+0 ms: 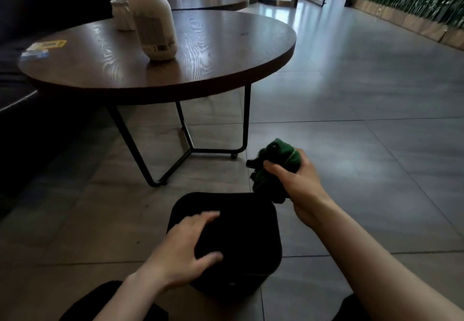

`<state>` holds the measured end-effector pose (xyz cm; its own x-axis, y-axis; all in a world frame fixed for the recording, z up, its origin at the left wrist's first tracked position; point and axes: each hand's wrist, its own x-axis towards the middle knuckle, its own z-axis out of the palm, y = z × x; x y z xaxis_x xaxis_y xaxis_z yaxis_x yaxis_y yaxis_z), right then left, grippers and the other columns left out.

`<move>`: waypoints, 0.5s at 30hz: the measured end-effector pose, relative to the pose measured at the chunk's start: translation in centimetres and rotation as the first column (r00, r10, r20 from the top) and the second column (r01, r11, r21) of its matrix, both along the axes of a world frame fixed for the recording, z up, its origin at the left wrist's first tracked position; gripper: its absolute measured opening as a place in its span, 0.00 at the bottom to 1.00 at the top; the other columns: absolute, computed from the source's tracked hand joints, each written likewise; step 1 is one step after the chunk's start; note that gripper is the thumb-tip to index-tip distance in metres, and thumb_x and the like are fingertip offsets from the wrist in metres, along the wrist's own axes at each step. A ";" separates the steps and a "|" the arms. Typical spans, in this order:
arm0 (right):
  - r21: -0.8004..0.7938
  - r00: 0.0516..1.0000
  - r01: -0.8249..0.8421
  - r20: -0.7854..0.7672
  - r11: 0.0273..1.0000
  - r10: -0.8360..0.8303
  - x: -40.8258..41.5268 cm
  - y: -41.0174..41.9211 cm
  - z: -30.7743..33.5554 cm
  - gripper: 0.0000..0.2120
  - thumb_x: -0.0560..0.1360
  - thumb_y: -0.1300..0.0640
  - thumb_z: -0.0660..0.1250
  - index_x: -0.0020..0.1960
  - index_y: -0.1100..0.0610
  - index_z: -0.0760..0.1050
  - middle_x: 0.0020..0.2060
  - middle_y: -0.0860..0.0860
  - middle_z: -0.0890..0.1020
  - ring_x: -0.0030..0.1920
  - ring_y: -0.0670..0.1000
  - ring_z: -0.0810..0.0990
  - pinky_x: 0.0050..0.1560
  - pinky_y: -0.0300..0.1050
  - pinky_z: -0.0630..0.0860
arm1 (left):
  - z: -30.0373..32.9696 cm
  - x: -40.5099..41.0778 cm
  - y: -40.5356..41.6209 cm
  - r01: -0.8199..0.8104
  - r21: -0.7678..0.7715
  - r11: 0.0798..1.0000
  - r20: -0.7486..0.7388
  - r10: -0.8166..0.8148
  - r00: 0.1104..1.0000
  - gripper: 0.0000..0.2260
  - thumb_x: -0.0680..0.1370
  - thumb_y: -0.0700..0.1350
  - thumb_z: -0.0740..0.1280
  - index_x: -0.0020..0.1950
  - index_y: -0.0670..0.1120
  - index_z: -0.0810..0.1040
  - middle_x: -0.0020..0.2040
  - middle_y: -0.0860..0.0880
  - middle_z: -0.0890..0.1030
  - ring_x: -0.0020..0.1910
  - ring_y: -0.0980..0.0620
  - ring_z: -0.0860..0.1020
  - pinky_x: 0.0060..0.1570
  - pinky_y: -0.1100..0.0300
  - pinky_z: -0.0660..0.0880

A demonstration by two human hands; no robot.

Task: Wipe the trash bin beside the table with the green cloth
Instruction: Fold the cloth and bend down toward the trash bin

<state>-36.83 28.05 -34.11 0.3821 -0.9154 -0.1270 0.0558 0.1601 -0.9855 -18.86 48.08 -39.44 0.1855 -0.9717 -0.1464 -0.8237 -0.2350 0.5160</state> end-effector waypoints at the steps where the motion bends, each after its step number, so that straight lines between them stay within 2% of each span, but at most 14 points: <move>1: 0.001 1.000 0.006 0.001 1.000 -0.006 -0.5 -0.2 0.0 0.16 0.75 0.64 0.76 0.57 0.49 0.76 0.54 0.59 0.84 0.55 0.63 0.86 0.57 0.66 0.83 | -1.0 0.0 1.0 0.067 0.100 0.993 0.056 -0.072 0.996 0.38 0.70 0.70 0.67 0.77 0.66 0.58 0.71 0.63 0.70 0.72 0.61 0.68 0.71 0.64 0.64; 3: -0.005 1.000 0.009 -0.028 1.000 -0.010 -1.2 -0.5 0.0 0.19 0.75 0.64 0.76 0.62 0.53 0.75 0.56 0.61 0.84 0.56 0.64 0.85 0.58 0.69 0.82 | -2.8 -0.1 2.3 0.164 0.250 0.954 0.122 -0.199 0.972 0.39 0.70 0.72 0.65 0.79 0.65 0.56 0.74 0.63 0.67 0.75 0.60 0.64 0.73 0.64 0.60; 5: -0.021 0.998 0.006 -0.062 1.000 -0.007 -1.7 -0.6 0.0 0.22 0.75 0.64 0.77 0.66 0.55 0.74 0.57 0.61 0.84 0.56 0.64 0.85 0.57 0.69 0.82 | -3.9 -0.7 2.6 0.203 0.293 0.934 0.207 -0.269 0.941 0.33 0.74 0.65 0.65 0.78 0.64 0.59 0.74 0.60 0.69 0.75 0.57 0.64 0.73 0.61 0.61; 7: -0.043 0.997 0.011 -0.080 0.999 -0.015 -2.2 -0.7 0.1 0.24 0.74 0.64 0.77 0.67 0.55 0.74 0.56 0.61 0.84 0.56 0.64 0.85 0.55 0.65 0.83 | -4.5 -1.2 2.3 0.197 0.249 0.948 0.283 -0.266 0.922 0.22 0.80 0.55 0.62 0.74 0.62 0.67 0.69 0.58 0.75 0.71 0.54 0.71 0.66 0.57 0.68; 9: -0.064 0.996 0.011 -0.085 0.998 -0.017 -2.8 -0.8 0.4 0.24 0.74 0.64 0.77 0.67 0.55 0.74 0.56 0.62 0.84 0.55 0.65 0.85 0.50 0.59 0.83 | -4.8 -1.5 1.8 0.174 0.210 0.962 0.320 -0.236 0.918 0.16 0.82 0.49 0.59 0.68 0.60 0.73 0.62 0.56 0.81 0.64 0.51 0.78 0.56 0.53 0.73; 12: -0.102 0.994 -0.019 -0.112 0.995 0.008 -4.1 -1.0 1.0 0.26 0.75 0.64 0.76 0.70 0.53 0.74 0.57 0.63 0.84 0.53 0.64 0.85 0.39 0.48 0.80 | -4.8 -1.5 1.3 0.142 0.160 0.977 0.337 -0.190 0.922 0.13 0.83 0.50 0.57 0.65 0.61 0.73 0.58 0.57 0.82 0.59 0.53 0.81 0.50 0.53 0.75; 14: -0.131 0.989 -0.036 -0.144 0.991 0.017 -5.1 -0.9 1.7 0.29 0.75 0.62 0.77 0.73 0.50 0.74 0.57 0.62 0.84 0.50 0.62 0.84 0.31 0.41 0.79 | -4.2 -0.9 0.4 0.089 0.082 0.993 0.274 -0.109 0.955 0.11 0.82 0.53 0.58 0.63 0.62 0.73 0.56 0.60 0.83 0.57 0.55 0.82 0.48 0.54 0.77; 15: -0.150 0.987 -0.047 -0.157 0.988 0.023 -5.6 -0.8 2.1 0.30 0.74 0.61 0.77 0.73 0.48 0.73 0.57 0.60 0.85 0.50 0.60 0.85 0.31 0.40 0.79 | -3.8 -0.4 -0.3 0.061 0.049 0.997 0.245 -0.072 0.967 0.10 0.81 0.54 0.59 0.62 0.62 0.73 0.56 0.60 0.83 0.56 0.55 0.82 0.48 0.55 0.78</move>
